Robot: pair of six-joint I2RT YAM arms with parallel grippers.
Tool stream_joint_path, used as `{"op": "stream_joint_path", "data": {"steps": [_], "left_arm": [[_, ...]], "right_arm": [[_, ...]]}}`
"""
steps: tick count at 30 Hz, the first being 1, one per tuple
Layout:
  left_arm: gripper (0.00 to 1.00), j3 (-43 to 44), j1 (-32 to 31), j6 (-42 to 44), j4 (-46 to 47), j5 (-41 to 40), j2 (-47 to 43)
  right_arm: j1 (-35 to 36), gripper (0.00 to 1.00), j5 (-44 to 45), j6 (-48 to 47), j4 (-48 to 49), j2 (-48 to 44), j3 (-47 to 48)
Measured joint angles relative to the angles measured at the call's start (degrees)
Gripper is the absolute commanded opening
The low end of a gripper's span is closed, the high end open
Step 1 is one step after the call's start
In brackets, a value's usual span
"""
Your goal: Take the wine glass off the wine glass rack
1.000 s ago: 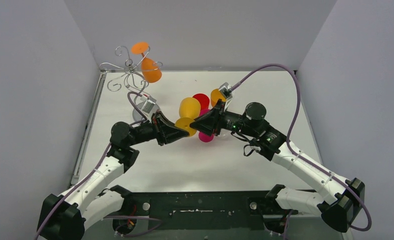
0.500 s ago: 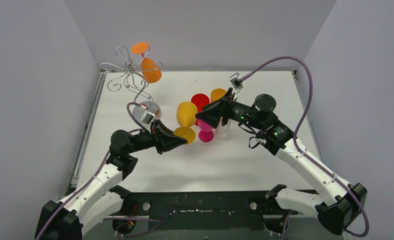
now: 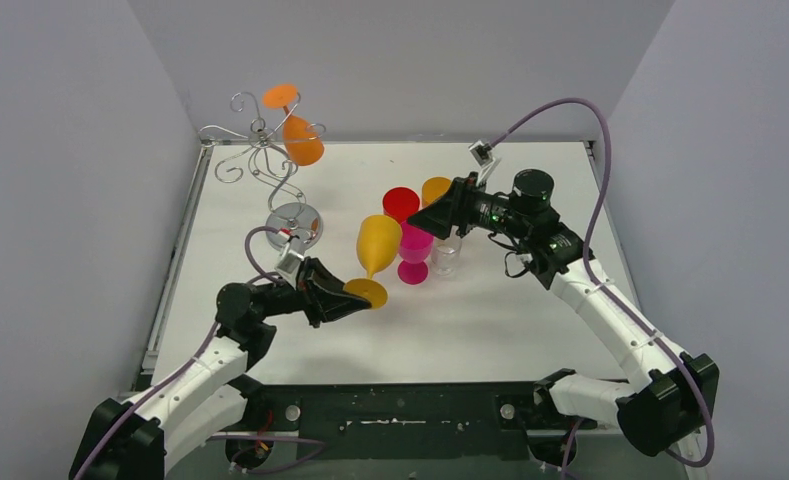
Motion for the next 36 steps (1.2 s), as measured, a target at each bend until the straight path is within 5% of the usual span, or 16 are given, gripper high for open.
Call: {"op": "stream_joint_path", "data": {"steps": [19, 27, 36], "left_arm": [[0.0, -2.8, -0.1, 1.0, 10.9, 7.6, -3.0], [0.0, -2.6, -1.2, 1.9, 15.1, 10.1, 1.9], [0.0, -2.3, -2.3, 2.7, 19.0, 12.0, 5.2]], "right_arm": [[-2.9, 0.66, -17.9, 3.3, -1.6, 7.5, 2.5], [-1.8, 0.47, -25.9, 11.7, 8.1, 10.7, 2.2], [-0.7, 0.39, -31.4, 18.8, 16.6, 13.0, 1.5]]}}
